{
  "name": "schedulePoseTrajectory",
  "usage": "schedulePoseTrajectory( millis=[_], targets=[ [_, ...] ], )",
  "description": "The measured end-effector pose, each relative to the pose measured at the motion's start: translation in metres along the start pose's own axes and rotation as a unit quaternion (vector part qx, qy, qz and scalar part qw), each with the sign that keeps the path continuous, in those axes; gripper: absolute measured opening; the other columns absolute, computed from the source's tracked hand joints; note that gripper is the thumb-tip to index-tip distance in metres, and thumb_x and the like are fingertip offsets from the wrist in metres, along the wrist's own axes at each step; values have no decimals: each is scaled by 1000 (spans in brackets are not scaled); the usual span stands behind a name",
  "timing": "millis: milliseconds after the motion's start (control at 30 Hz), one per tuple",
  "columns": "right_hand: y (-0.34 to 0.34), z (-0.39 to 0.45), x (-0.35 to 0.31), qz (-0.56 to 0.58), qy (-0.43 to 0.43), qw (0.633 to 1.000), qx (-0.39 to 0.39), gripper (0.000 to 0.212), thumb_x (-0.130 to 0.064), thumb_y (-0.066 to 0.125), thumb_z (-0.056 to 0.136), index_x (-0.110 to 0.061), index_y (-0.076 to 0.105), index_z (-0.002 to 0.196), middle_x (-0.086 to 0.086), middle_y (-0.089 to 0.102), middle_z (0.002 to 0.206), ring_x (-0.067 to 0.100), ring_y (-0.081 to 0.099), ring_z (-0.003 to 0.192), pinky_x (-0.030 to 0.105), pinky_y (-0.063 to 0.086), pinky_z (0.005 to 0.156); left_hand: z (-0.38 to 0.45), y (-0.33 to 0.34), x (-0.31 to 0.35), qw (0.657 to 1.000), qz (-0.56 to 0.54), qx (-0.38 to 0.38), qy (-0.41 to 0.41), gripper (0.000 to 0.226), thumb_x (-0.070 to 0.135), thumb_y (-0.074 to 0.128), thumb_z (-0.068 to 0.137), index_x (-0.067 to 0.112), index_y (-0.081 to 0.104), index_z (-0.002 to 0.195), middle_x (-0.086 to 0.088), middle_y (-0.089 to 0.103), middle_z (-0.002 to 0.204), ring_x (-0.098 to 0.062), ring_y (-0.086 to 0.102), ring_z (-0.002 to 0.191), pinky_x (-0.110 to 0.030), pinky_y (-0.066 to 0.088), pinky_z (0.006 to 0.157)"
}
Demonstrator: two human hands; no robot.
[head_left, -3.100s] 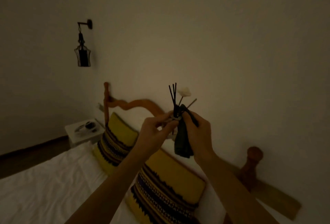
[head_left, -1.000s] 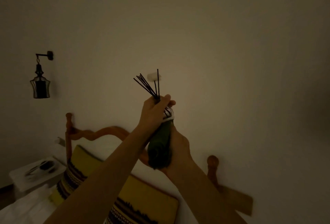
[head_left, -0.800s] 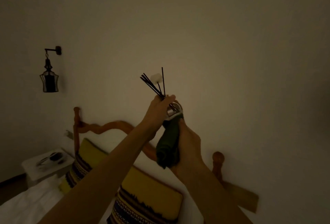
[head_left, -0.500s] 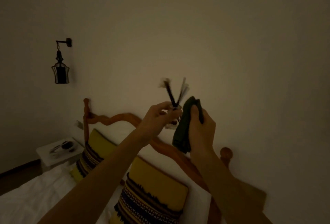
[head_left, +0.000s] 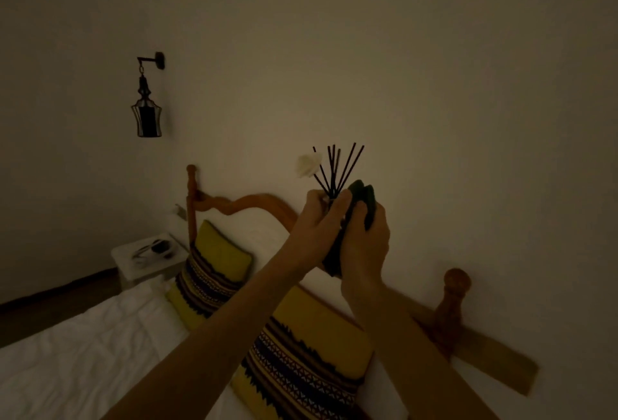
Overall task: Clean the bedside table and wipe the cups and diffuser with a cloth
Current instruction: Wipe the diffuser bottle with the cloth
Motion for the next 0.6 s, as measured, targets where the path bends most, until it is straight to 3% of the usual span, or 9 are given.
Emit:
schedulePoseTrajectory(
  millis=[67, 133, 267, 333, 433, 533, 600],
  targets=[
    [5, 10, 14, 13, 45, 999, -22, 31, -28, 47, 104, -18, 61, 130, 8, 69, 112, 27, 67, 101, 51, 56, 91, -1, 2, -13, 998, -38, -35, -21, 18, 35, 49, 102, 23, 58, 113, 10, 71, 97, -3, 70, 91, -20, 56, 76],
    [10, 14, 29, 23, 76, 996, -39, 31, -28, 48, 103, -19, 62, 130, 10, 69, 112, 30, 67, 102, 51, 56, 91, -3, -7, -19, 998, -47, -34, -16, 17, 21, 45, 105, 22, 60, 114, 16, 70, 89, -5, 68, 85, -19, 54, 75],
    [17, 7, 66, 47, 124, 990, -36, 32, -27, 49, 104, -18, 63, 132, 10, 69, 115, 31, 67, 103, 54, 55, 92, -16, -27, -29, 1000, -4, 1, 18, 19, 18, 59, 99, 18, 62, 118, -5, 69, 106, -19, 68, 99, -30, 57, 86],
    [23, -5, 91, 78, 167, 983, -27, 34, -26, 48, 104, -15, 61, 133, 10, 68, 120, 30, 67, 105, 54, 54, 95, -28, -36, -39, 999, 14, 35, 36, 24, 14, 66, 94, 26, 62, 115, -1, 69, 110, -14, 67, 104, -27, 57, 87],
    [33, -36, 130, 68, 209, 975, -14, 36, -31, 45, 105, -17, 56, 137, 10, 64, 128, 31, 63, 112, 52, 52, 99, -51, -51, -75, 994, 14, 106, -10, 22, 10, 71, 90, 14, 61, 109, -4, 69, 104, -16, 68, 100, -38, 60, 86],
    [41, -63, 160, 26, 221, 975, -28, 37, -35, 41, 106, -19, 53, 137, 11, 63, 128, 31, 62, 112, 51, 52, 98, -75, -71, -114, 983, -15, 175, -55, 22, 8, 73, 88, 8, 60, 106, -5, 69, 96, -10, 70, 89, -31, 61, 77],
    [47, -82, 181, -22, 224, 973, -50, 39, -37, 41, 106, -17, 51, 139, 12, 61, 129, 32, 61, 114, 51, 52, 98, -96, -88, -141, 972, -12, 217, -90, 24, 11, 75, 86, 8, 60, 104, -11, 69, 98, -19, 70, 92, -37, 62, 79]
  ],
)
Point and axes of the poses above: each hand's wrist, its own z-axis towards the middle knuckle, its own y-axis out of the palm, x = y × z, the point moved 10 cm from there along z, towards the middle knuckle
